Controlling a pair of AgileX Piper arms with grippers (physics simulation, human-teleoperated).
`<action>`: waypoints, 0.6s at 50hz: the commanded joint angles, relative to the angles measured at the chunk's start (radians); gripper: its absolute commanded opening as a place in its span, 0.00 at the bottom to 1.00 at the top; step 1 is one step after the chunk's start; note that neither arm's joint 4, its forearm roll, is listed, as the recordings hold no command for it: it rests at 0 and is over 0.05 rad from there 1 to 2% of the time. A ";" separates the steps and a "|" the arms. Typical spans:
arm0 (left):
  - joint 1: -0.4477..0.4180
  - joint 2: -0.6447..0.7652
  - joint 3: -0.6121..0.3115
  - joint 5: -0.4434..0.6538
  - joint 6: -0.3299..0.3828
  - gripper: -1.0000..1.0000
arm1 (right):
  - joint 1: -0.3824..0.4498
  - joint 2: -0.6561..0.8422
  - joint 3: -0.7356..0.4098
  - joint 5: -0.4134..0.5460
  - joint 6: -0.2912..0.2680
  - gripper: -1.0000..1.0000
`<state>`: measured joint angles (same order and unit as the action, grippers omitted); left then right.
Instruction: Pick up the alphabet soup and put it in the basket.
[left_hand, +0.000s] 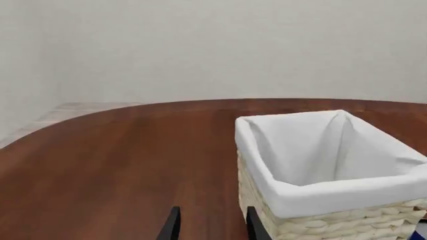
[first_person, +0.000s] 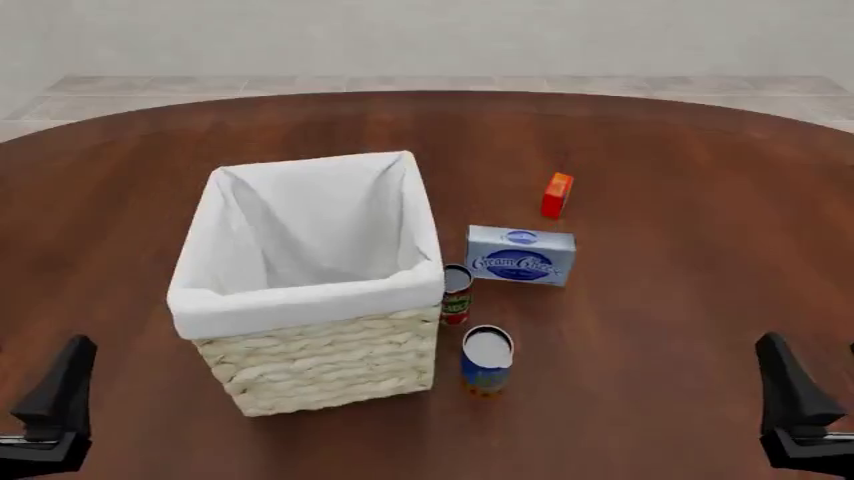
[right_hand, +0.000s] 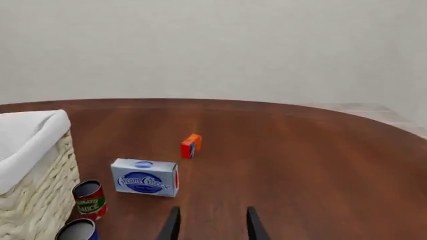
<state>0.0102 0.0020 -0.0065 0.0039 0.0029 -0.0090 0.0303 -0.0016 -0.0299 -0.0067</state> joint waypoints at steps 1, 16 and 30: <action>-0.016 0.001 0.001 -0.002 -0.007 1.00 | 0.023 -0.026 -0.004 0.032 0.003 1.00; -0.020 0.000 -0.001 0.003 -0.010 1.00 | 0.032 -0.025 0.000 0.031 -0.002 1.00; -0.022 -0.001 0.002 0.005 -0.007 1.00 | 0.085 -0.030 -0.004 0.018 -0.024 1.00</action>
<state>-0.0102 0.0016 -0.0062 0.0077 -0.0056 0.0338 0.0037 -0.0029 -0.0035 -0.0091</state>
